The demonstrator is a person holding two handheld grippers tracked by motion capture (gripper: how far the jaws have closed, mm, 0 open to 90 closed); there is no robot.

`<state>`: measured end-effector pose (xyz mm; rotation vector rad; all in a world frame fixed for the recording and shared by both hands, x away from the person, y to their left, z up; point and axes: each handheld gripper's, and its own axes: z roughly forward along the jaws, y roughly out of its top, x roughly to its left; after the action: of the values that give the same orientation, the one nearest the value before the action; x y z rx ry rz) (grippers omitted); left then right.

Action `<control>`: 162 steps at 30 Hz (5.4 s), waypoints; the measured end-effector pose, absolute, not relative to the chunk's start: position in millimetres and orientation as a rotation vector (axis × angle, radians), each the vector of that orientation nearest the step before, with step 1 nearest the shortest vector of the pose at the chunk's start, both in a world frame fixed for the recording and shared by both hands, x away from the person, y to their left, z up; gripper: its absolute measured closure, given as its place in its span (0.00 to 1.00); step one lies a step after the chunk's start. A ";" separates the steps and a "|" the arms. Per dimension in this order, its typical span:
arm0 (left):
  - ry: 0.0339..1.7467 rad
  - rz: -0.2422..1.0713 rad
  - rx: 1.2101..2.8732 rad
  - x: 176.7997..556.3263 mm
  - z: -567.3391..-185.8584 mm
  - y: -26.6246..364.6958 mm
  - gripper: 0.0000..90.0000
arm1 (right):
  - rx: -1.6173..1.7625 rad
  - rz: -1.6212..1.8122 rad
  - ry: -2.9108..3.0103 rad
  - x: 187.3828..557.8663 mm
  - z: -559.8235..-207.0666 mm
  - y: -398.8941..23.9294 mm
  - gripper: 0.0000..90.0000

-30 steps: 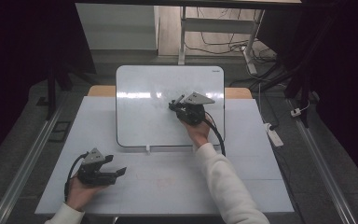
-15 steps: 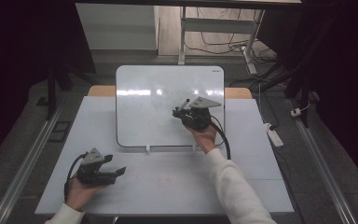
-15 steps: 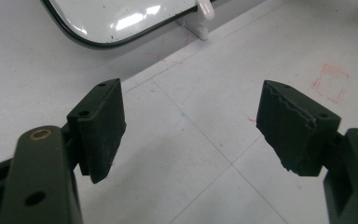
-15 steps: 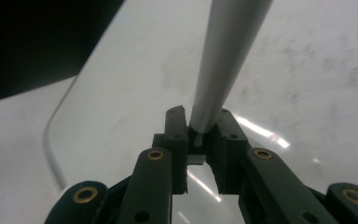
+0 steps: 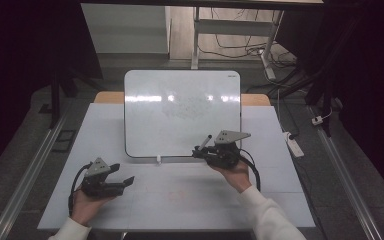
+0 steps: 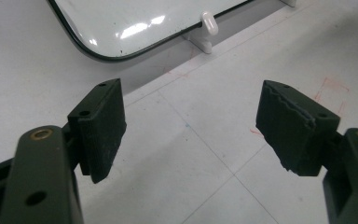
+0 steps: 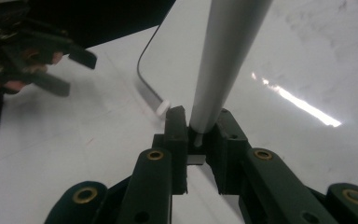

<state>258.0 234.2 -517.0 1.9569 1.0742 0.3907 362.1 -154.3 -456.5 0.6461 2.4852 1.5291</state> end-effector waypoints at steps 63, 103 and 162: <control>0.643 0.287 1.942 307.5 -450.4 99.1 0.47 | 0.616 1.505 2.694 344.2 -487.3 -125.2 0.86; 0.688 0.402 1.920 314.5 -435.0 128.9 0.91 | 0.655 1.529 2.382 342.4 -476.4 -173.7 0.57; 1.106 0.590 2.083 395.2 -441.5 183.1 0.90 | 0.772 1.210 2.220 320.4 -503.0 -277.9 0.49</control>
<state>395.2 183.1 -441.5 2.0833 1.1056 0.5904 320.4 -277.9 -503.0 0.7720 2.2200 1.2098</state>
